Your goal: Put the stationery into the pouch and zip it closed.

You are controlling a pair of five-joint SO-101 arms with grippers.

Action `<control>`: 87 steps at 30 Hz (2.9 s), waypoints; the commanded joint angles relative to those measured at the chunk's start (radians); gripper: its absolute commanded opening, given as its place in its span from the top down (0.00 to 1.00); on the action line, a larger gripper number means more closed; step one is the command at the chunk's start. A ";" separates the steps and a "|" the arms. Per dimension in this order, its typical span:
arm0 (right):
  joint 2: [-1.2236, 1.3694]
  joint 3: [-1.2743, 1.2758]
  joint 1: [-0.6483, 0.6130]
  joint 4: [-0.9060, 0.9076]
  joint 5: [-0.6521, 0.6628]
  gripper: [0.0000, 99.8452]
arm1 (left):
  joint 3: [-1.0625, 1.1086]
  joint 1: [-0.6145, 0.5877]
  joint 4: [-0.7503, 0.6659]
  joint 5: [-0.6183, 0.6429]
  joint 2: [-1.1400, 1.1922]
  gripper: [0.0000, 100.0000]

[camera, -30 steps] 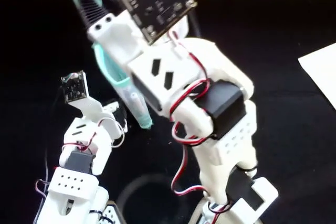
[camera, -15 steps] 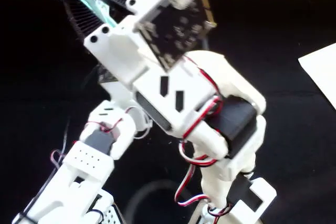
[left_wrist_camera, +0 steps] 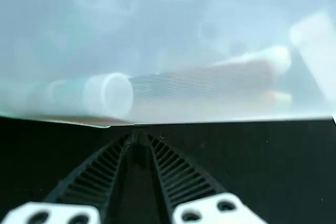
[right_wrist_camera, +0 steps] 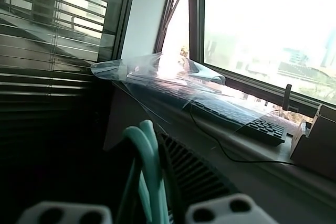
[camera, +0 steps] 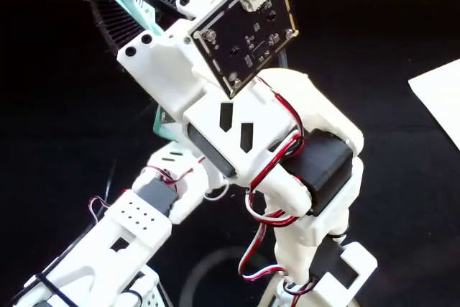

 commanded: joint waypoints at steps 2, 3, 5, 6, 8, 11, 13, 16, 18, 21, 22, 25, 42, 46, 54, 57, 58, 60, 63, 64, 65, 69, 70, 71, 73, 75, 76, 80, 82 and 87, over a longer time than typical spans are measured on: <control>-0.007 -0.036 -0.013 -0.022 0.012 0.99 | -0.045 0.025 -0.015 0.006 0.002 0.99; -0.007 -0.033 -0.013 -0.007 0.012 0.99 | -0.041 0.024 -0.015 0.006 0.002 0.99; -0.002 -0.031 -0.013 0.042 0.012 0.99 | -0.030 0.021 -0.014 0.006 0.002 0.99; -0.001 -0.030 -0.013 0.065 0.012 0.99 | -0.019 0.019 -0.014 0.006 0.002 0.99; 0.001 -0.030 -0.008 0.099 0.011 0.99 | -0.001 0.019 -0.014 0.003 0.002 0.99; 0.001 -0.030 0.001 0.143 0.009 0.99 | 0.021 0.018 -0.015 0.003 0.002 0.99; 0.002 -0.028 0.021 0.174 0.008 0.99 | 0.022 0.018 -0.015 0.003 0.002 0.99; 0.002 -0.028 0.076 0.220 0.006 0.99 | 0.022 0.018 -0.015 0.003 0.002 0.99; 0.002 -0.028 0.113 0.246 0.006 0.99 | 0.022 0.018 -0.015 0.003 0.002 0.99; 0.002 -0.028 0.166 0.278 0.006 0.99 | 0.022 0.018 -0.014 0.003 0.002 0.99; 0.001 -0.028 0.179 0.280 0.006 0.99 | 0.022 0.024 -0.012 0.003 0.001 0.99; -0.001 -0.030 0.200 0.278 0.006 0.99 | 0.015 0.073 0.063 0.000 -0.015 0.99; 0.002 -0.028 0.263 0.278 -0.011 0.99 | -0.228 0.248 0.882 -0.272 -0.545 0.99; 0.001 -0.028 0.343 0.278 -0.058 0.99 | -0.529 0.219 1.131 -0.376 -0.567 0.99; -0.004 -0.028 0.355 0.294 -0.072 0.99 | -1.190 0.013 1.336 -0.385 -0.565 0.99; -0.004 -0.030 0.354 0.325 -0.074 0.99 | -1.211 -0.214 1.295 -0.466 -0.562 0.99; -0.005 -0.030 0.354 0.329 -0.074 0.99 | -1.178 -0.275 1.260 -0.496 -0.549 0.99; -0.007 -0.031 0.354 0.331 -0.074 0.99 | -1.084 -0.364 1.168 -0.503 -0.498 0.99; -0.007 -0.031 0.354 0.341 -0.083 0.99 | -0.952 -0.418 0.999 -0.503 -0.395 0.99; -0.007 -0.031 0.354 0.349 -0.092 0.99 | -0.923 -0.429 0.948 -0.503 -0.357 0.99; -0.007 -0.031 0.354 0.354 -0.094 0.99 | -0.905 -0.435 0.907 -0.503 -0.320 0.98; -0.004 -0.035 0.355 0.357 -0.092 0.99 | -0.895 -0.490 0.812 -0.503 -0.189 0.90; -0.004 -0.035 0.355 0.355 -0.091 0.99 | -0.898 -0.496 0.809 -0.503 -0.165 0.88; -0.002 -0.035 0.355 0.355 -0.089 0.99 | -0.911 -0.499 0.812 -0.503 -0.154 0.88; -0.001 -0.030 0.355 0.355 -0.089 0.99 | -0.938 -0.499 0.865 -0.503 -0.159 0.87; 0.001 -0.030 0.355 0.355 -0.089 0.99 | -0.974 -0.498 0.924 -0.503 -0.171 0.87; 0.001 -0.030 0.355 0.355 -0.089 0.99 | -0.990 -0.501 0.947 -0.503 -0.176 0.87; 0.001 -0.030 0.355 0.355 -0.087 0.99 | -1.082 -0.596 1.085 -0.606 -0.173 0.87; 0.001 -0.030 0.355 0.355 -0.087 0.99 | -1.150 -0.605 1.217 -0.766 -0.139 0.87; 0.002 -0.028 0.355 0.355 -0.087 0.99 | -1.302 -0.641 1.421 -1.008 0.033 0.87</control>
